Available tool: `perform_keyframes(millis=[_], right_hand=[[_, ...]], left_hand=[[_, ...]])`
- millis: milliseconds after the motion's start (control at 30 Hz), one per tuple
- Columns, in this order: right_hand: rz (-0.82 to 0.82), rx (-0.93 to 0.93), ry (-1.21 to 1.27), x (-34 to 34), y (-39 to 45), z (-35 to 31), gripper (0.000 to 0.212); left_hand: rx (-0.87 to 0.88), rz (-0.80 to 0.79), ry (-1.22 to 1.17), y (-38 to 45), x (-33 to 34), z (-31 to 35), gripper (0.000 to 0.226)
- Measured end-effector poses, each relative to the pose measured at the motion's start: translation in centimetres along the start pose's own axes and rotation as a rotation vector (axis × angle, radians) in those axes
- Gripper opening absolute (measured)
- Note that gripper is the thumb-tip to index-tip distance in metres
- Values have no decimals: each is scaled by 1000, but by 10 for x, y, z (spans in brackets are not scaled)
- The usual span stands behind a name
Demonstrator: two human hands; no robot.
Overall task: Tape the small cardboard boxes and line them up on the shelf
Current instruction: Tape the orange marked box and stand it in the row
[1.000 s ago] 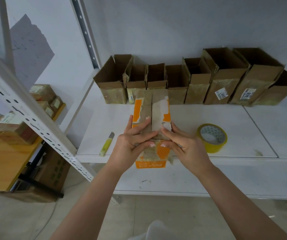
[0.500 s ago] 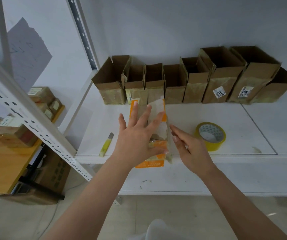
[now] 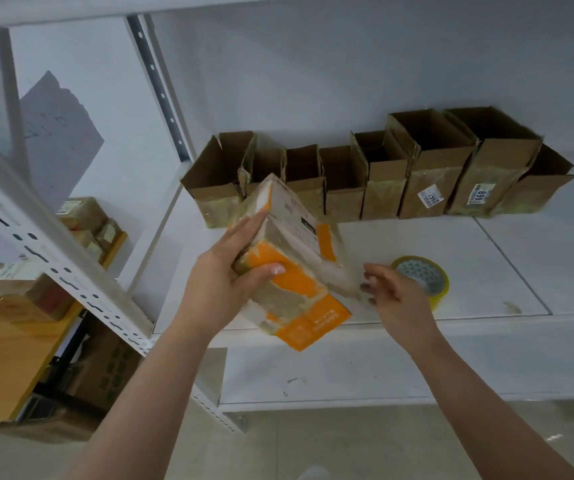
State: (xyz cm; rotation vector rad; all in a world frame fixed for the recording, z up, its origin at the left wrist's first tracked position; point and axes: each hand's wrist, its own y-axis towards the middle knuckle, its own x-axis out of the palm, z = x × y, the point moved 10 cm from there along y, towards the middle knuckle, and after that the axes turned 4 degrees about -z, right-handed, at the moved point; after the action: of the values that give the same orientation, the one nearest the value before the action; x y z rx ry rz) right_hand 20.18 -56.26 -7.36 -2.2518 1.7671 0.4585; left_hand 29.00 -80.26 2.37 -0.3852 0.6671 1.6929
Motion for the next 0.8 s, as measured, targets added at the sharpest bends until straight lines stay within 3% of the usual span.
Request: perform_keyframes(millis=[100, 300, 367, 533, 633, 700, 733, 800], right_hand=[[-88, 195, 249, 18, -1, 2, 25], [-218, 312, 405, 51, -19, -5, 33], [-172, 362, 457, 55, -22, -12, 18], [-2, 184, 359, 35, -18, -39, 21], [102, 202, 403, 17, -18, -38, 39], [172, 148, 374, 2, -19, -43, 48], [207, 108, 335, -6, -21, -49, 49], [278, 41, 207, -21, -26, -62, 51]], left_hand=[[50, 20, -279, -6, -8, 9, 74], [119, 11, -463, -11, -7, 19, 65], [120, 24, -495, -12, -9, 17, 65], [52, 16, -432, -8, -15, 1, 56], [13, 92, -331, -4, -32, -6, 67], [70, 141, -213, 1, -42, 1, 59], [100, 120, -180, 4, -41, 7, 53], [111, 13, -158, 12, -27, 12, 68]])
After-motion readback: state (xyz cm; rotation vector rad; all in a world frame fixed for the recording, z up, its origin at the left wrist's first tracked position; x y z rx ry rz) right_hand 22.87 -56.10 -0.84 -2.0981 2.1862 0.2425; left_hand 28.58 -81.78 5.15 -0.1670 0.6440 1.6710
